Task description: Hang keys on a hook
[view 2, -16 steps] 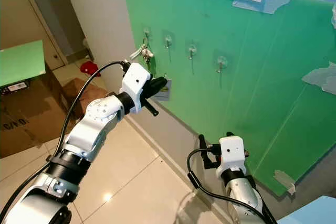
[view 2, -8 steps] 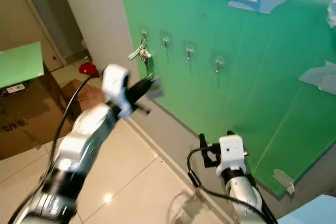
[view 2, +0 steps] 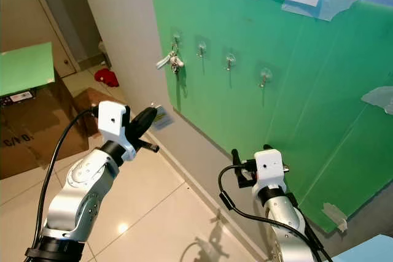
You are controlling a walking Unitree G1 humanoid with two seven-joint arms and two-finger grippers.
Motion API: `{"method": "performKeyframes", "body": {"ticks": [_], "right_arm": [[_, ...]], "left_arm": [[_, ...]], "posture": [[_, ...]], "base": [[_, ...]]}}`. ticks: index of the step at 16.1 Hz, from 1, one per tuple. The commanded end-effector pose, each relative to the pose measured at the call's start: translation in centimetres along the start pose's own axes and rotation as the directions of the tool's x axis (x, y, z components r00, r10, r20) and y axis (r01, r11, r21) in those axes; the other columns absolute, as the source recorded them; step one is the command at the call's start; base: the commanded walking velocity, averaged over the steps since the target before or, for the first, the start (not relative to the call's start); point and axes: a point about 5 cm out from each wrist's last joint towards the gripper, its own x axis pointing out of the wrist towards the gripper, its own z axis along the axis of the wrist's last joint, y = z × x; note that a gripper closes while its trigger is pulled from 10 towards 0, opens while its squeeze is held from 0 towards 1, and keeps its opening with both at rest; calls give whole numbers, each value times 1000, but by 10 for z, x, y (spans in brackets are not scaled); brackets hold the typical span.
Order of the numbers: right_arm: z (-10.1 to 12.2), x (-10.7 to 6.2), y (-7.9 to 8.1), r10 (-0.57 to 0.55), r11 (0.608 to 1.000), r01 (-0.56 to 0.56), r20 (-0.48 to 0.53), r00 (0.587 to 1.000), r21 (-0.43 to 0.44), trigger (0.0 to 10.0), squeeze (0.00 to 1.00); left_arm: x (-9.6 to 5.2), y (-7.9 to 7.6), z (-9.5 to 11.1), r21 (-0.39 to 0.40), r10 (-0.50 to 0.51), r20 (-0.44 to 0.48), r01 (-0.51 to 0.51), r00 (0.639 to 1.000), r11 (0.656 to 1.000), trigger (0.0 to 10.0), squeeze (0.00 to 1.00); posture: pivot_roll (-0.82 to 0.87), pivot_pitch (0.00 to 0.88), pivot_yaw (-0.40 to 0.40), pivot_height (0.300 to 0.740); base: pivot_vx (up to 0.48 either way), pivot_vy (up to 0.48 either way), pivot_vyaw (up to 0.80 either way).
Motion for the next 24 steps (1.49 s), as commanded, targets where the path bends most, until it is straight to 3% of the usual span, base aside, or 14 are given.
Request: {"method": "performKeyframes", "body": {"ticks": [1,3,13,19,21,24], "right_arm": [[2,2,1,12,1000,-12,13,1000,1,10000,0],[2,4,3,19,1000,-19,18,1000,3,10000,0],[2,5,3,13,1000,-14,11,1000,17,10000,0],[0,6,3,8,1000,-8,-1,1000,28,10000,0],[-1,5,4,9,1000,-9,-4,1000,28,10000,0],[-1,6,5,12,1000,-12,-2,1000,27,10000,0]], "left_arm": [[1,-3,13,37,-6,47,4,999,999,0,0],[-1,-11,11,55,-16,38,14,999,998,0,0],[0,-22,8,20,-79,0,79,997,997,0,0],[2,-22,8,28,-86,-18,86,996,996,0,0],[1,-22,11,72,-84,1,84,996,994,0,0],[1,-21,12,44,-80,11,80,997,996,0,0]], "posture": [[-61,0,54,740],[-64,0,49,740],[-64,0,43,740],[-63,0,45,740],[-64,0,46,740],[-65,0,48,740]], "base": [[0,0,0],[0,0,0],[0,0,0],[-386,0,0],[0,0,0],[0,0,0]]}}
